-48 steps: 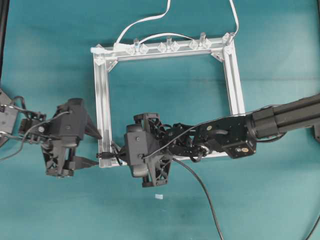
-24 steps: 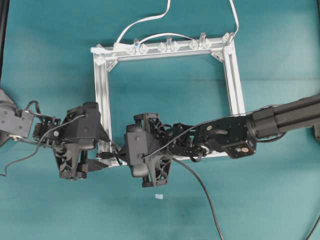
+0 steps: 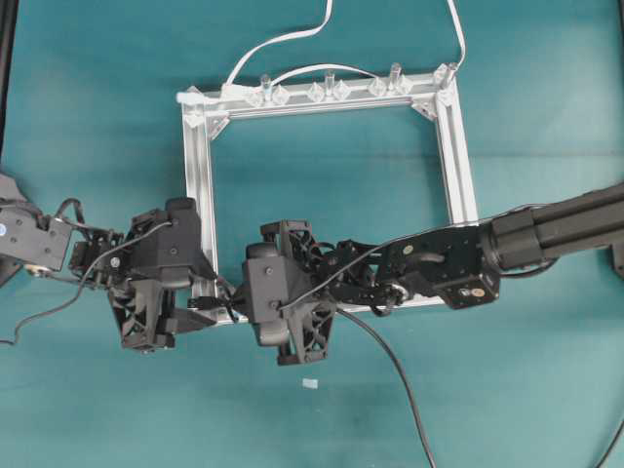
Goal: Insert the wire through the string loop located on the left side.
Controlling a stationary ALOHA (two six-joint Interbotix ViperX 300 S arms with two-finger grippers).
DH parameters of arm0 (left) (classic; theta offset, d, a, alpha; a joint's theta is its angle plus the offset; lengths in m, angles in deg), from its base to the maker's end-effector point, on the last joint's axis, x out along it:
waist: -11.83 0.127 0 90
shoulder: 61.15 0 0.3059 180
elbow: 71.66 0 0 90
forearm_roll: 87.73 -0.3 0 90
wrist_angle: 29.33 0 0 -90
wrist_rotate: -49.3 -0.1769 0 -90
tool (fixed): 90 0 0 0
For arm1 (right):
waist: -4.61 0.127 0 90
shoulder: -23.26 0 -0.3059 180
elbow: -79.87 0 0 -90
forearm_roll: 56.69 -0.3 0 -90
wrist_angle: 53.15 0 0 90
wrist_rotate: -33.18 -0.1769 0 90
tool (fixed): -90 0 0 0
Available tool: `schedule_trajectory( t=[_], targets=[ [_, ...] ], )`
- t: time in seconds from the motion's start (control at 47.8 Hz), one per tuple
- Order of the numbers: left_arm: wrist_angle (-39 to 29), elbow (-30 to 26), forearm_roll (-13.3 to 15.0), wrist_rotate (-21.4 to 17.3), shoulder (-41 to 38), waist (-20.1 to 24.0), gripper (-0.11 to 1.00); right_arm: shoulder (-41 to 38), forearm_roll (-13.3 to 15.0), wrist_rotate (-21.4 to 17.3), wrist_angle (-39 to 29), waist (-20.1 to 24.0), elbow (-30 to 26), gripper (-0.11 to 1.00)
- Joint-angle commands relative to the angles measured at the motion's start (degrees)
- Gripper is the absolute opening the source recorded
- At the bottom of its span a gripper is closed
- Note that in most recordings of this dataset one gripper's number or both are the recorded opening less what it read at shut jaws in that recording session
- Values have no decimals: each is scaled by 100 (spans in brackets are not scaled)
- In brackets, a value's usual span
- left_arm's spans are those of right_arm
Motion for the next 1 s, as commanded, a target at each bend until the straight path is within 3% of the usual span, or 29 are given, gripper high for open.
schedule_trajectory(
  t=[0.0, 0.209, 0.983],
  targets=[
    [9, -114, 0, 26, 53, -26, 73, 114, 35, 18, 44, 0, -123, 7],
    [-9, -132, -18, -26, 62, -35, 19, 114, 53, 9, 141, 0, -123, 7],
    [0, -132, -18, -9, 79, -62, 20, 114, 53, 0, -167, 0, -53, 10]
  ],
)
